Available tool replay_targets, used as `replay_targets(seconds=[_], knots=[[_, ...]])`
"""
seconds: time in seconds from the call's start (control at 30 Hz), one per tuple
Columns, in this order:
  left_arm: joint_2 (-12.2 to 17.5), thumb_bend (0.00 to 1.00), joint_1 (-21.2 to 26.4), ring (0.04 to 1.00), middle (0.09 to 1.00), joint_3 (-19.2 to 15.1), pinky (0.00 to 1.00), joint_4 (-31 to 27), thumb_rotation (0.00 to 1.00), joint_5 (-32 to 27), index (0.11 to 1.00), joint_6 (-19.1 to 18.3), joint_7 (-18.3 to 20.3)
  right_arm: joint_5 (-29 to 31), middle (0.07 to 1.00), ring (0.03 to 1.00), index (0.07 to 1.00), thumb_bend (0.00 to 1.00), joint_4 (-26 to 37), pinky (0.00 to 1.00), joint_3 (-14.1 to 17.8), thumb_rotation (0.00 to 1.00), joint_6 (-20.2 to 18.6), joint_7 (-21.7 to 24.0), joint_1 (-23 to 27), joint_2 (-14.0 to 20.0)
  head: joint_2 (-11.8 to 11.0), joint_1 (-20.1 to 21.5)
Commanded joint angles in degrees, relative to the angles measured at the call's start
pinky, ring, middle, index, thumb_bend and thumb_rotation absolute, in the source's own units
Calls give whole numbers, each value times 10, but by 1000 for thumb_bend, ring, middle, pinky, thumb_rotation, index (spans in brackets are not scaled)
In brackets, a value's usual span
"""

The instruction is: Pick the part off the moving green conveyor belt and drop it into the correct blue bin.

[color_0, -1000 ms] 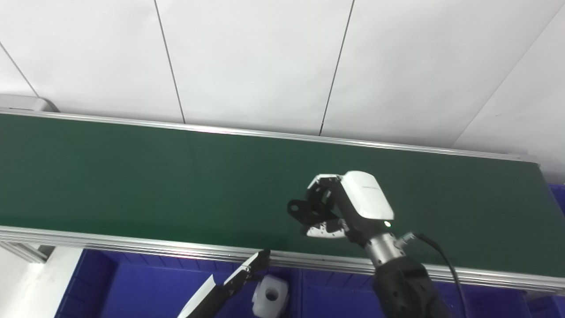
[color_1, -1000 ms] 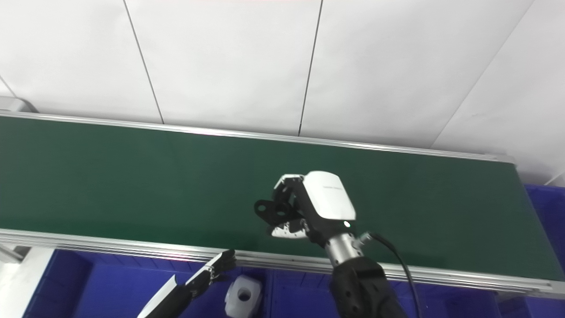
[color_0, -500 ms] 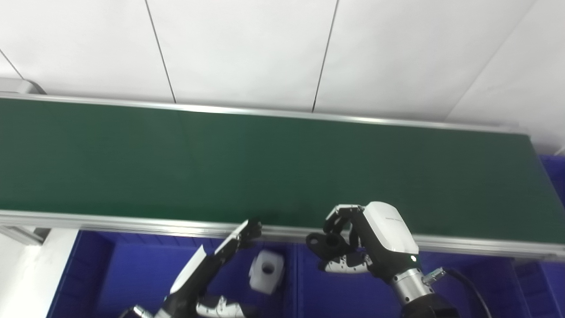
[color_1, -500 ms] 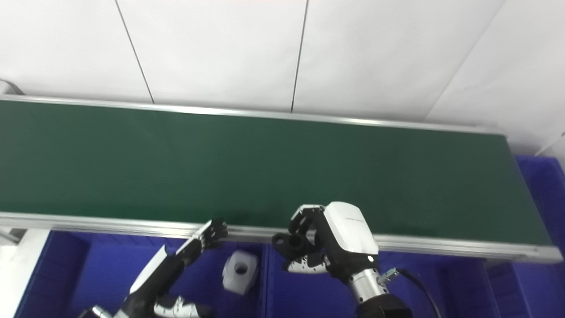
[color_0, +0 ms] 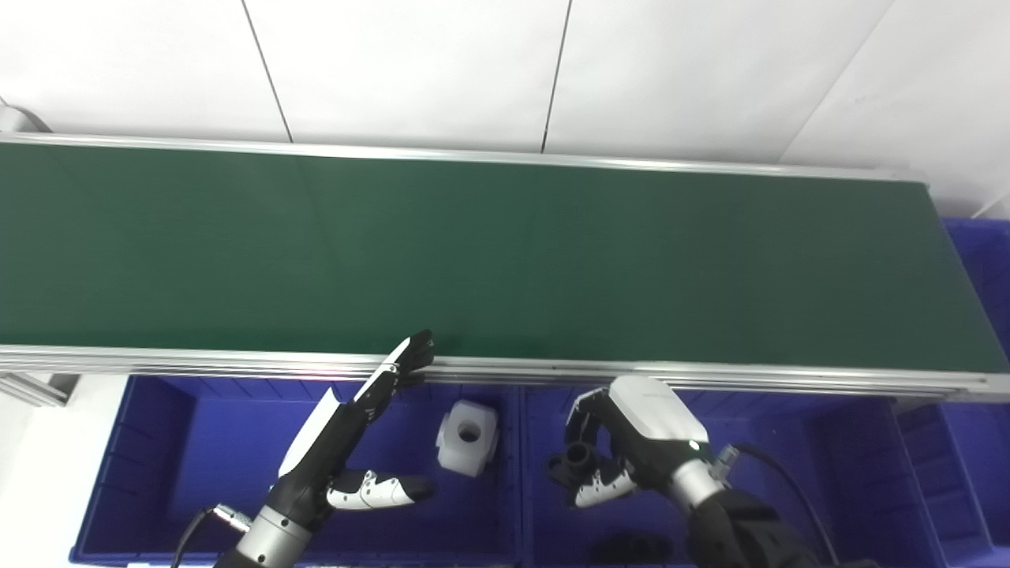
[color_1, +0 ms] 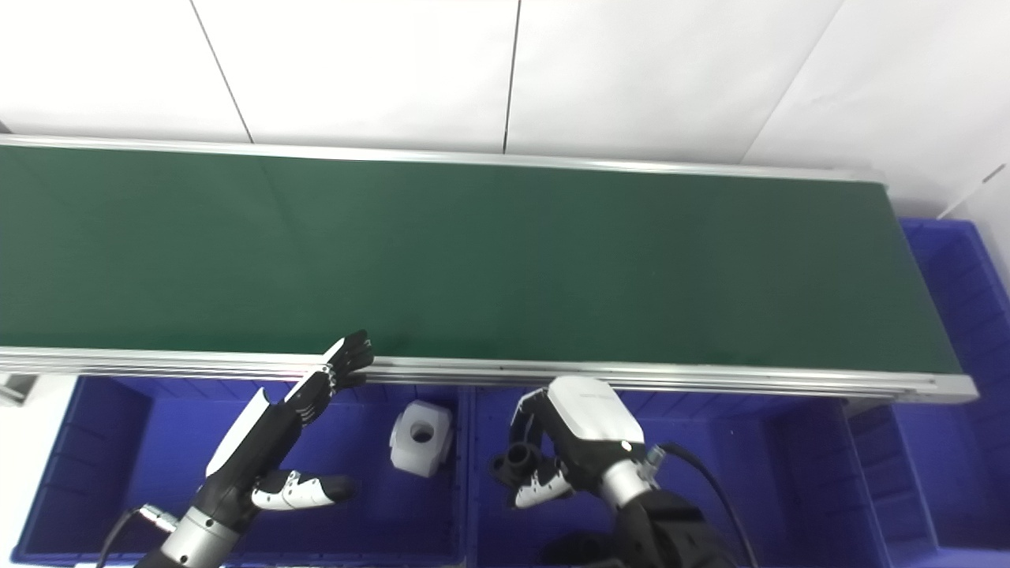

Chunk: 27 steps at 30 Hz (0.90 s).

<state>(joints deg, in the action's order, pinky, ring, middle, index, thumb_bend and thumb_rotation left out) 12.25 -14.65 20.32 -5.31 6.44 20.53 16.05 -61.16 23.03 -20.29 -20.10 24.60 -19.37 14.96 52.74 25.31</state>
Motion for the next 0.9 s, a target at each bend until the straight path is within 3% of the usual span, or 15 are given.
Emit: replay_targets(seconds=[0.0,0.17,0.23,0.27,0.3,0.33,0.4,0.43,0.5,0.53,0.67,0.87], knots=[[-3,725,3,933,965,-3,876,-15,665,-13,968,10,2,-32,474,280,489,529,-8,196,-10,0,-3,16,13,7,-1,1],[-1,731,4,932,965,-3,873,-17,672,-15,970,5,5,-109,475,299,493,526,-45,225,-36,0,-22,104,43,6,-5,6],[0,726,4,929,964,-3,870,-18,662,-19,970,4,7,-129,479,335,719,553,-46,252,-40,0,-25,120,45,2,-5,6],[0,726,3,929,964,-3,870,-18,662,-20,970,3,7,-130,479,335,719,553,-42,252,-41,0,-19,117,42,2,-7,5],[0,729,2,927,962,-4,868,-19,660,-21,969,3,7,-131,621,514,765,633,-38,422,-40,0,-15,111,38,1,-8,3],[0,731,1,924,960,-4,867,-19,658,-23,967,1,7,-131,686,584,786,660,-32,504,-37,10,-13,98,32,-2,-9,2],[1,741,-1,924,960,-4,869,-20,654,-24,965,0,8,-133,608,506,803,691,-15,428,-31,68,-13,71,18,-11,-10,-1],[2,736,-2,927,961,-5,870,-21,655,-24,966,1,9,-137,556,410,827,699,-2,304,-29,150,-14,57,9,-17,-12,-3],[4,735,-4,928,959,-5,877,-24,655,-20,965,1,9,-139,658,532,832,708,22,380,-24,184,-10,32,-8,-26,-13,-3],[5,736,-5,929,959,-5,880,-25,657,-19,965,2,10,-137,742,656,832,712,35,538,-20,195,-9,19,-18,-33,-14,-3],[12,735,-7,929,960,-6,882,-24,668,-15,969,8,12,-119,807,761,821,732,78,700,-5,187,-3,-52,-65,-66,-18,-6],[18,730,-8,932,961,-6,883,-25,677,-11,970,9,14,-43,808,735,853,684,135,638,9,196,13,-137,-140,-123,-20,-15]])
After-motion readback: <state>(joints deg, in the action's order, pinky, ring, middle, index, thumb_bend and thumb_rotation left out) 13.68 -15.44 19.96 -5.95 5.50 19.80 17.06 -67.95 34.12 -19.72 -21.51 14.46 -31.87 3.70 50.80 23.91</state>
